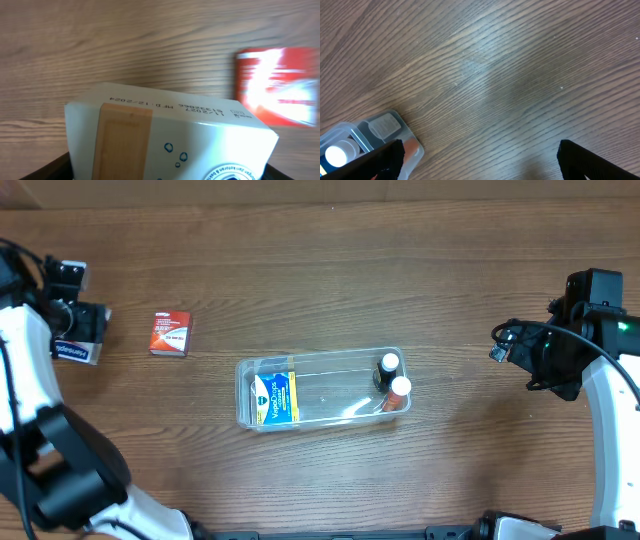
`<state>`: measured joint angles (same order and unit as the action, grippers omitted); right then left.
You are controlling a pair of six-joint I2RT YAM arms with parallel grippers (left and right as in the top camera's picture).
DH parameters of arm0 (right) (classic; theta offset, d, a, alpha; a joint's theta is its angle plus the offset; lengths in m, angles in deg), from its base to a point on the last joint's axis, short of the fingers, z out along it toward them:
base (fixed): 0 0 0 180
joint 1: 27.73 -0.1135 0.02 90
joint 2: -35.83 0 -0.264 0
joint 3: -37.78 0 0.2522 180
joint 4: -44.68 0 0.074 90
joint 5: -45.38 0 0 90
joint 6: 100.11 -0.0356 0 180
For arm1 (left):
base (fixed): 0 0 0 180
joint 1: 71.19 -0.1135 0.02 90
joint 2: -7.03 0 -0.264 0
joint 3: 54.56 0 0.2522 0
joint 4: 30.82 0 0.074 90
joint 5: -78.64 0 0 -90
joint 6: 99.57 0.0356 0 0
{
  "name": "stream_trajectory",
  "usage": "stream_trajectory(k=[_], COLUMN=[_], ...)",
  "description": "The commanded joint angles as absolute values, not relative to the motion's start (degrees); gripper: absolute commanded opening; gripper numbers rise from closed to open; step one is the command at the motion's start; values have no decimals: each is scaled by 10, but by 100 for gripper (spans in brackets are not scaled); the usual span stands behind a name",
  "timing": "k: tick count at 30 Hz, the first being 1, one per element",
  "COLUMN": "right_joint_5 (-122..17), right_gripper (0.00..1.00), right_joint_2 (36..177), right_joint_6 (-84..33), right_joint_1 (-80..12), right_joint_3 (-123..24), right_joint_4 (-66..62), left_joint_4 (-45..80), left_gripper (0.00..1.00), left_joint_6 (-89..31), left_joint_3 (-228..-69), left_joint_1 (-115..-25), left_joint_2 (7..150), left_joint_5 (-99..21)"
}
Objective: Pack container
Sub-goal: 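Move the left gripper to the white Hansaplast box and grasp it, then place the Hansaplast box in the container beside the VapoDrops box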
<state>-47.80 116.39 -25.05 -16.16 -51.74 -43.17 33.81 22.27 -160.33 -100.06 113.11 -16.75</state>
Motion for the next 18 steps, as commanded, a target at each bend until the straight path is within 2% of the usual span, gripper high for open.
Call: stream_trajectory(k=[1, 4, 5, 9, 12, 15, 17, 18], right_joint_5=[-478, -486, -486, -487, -487, -488, -488, -488], right_gripper=[100, 100, 100, 100, 100, 100, 100, 100], right_joint_2=[1162, 1162, 1162, 1162, 1162, 1162, 1162, 1162], right_joint_6=[-251, -251, -251, -251, -251, -251, -251, -251], right_joint_1=[-162, -162, -162, -162, -162, -162, -162, -162], right_joint_3=[-519, -519, -519, -519, -519, -519, -519, -519], right_joint_4=[-432, -440, -445, -448, -449, -449, -450, -450], left_joint_4=[381, 435, 452, 531, 561, 543, 533, 530], left_gripper=[68, 64, 59, 64, 62, 49, 40, 29], left_joint_6=[116, 41, 24, -123, -262, -388, -420, -438], left_joint_3=[-1603, -1603, -1603, -1603, -1603, -1603, -1603, -1603], left_joint_1=[-916, -810, -775, -622, -528, -450, -425, -414], left_joint_2=[1033, 969, 955, 935, 936, 939, 946, 956], left_joint_5=[-185, -185, -185, -185, -190, -188, -184, -184])
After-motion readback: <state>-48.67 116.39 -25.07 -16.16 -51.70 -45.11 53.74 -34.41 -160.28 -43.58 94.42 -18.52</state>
